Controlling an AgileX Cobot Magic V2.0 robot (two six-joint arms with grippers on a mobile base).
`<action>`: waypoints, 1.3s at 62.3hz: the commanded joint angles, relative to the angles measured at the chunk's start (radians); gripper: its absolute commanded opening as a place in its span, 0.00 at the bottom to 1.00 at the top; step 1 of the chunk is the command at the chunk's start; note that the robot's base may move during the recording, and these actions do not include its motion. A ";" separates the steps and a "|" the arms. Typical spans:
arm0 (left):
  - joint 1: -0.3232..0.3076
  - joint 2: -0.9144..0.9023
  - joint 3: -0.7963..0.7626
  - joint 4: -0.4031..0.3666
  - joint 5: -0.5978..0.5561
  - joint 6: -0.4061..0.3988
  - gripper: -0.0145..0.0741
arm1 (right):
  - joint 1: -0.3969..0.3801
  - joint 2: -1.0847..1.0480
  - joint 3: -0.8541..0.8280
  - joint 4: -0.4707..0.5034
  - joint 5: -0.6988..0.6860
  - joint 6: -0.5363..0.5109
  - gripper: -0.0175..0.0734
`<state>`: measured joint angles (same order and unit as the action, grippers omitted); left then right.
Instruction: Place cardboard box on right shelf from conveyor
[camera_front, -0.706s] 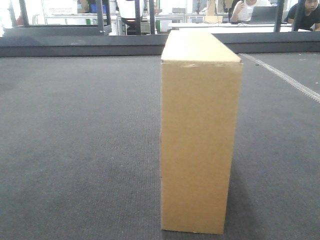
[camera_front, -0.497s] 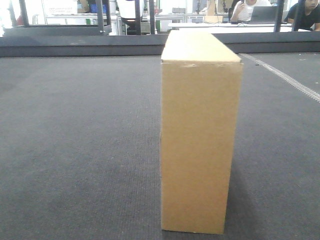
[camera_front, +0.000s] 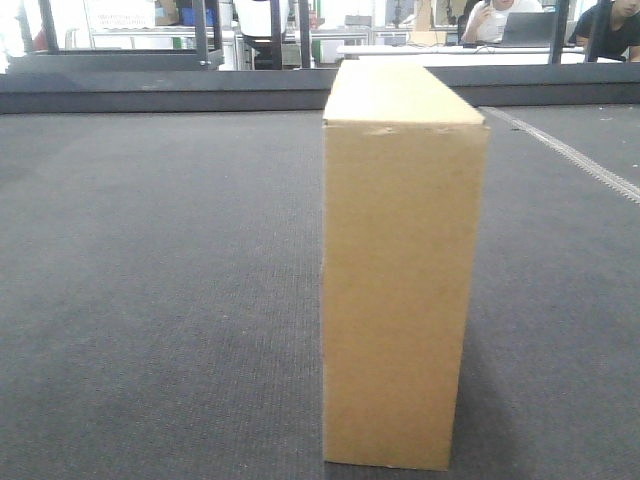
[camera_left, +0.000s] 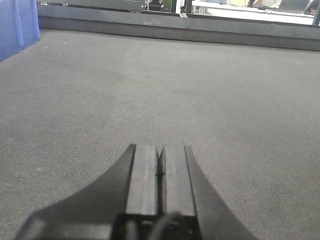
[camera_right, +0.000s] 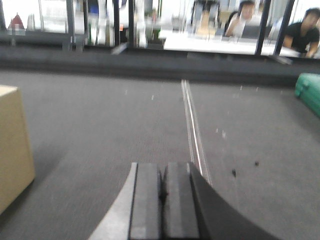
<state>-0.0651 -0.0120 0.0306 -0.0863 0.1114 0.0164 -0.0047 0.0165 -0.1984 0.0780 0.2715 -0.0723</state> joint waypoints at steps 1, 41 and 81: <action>0.002 -0.010 -0.003 -0.005 -0.081 -0.005 0.03 | 0.001 0.071 -0.124 -0.005 0.081 -0.025 0.26; 0.002 -0.010 -0.003 -0.005 -0.081 -0.005 0.03 | 0.089 0.670 -0.606 0.094 0.394 0.072 0.29; 0.002 -0.010 -0.003 -0.005 -0.081 -0.005 0.03 | 0.569 1.297 -1.260 -0.288 0.927 0.801 0.81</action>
<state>-0.0651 -0.0120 0.0306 -0.0863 0.1114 0.0164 0.5294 1.2592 -1.3450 -0.1736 1.1705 0.6851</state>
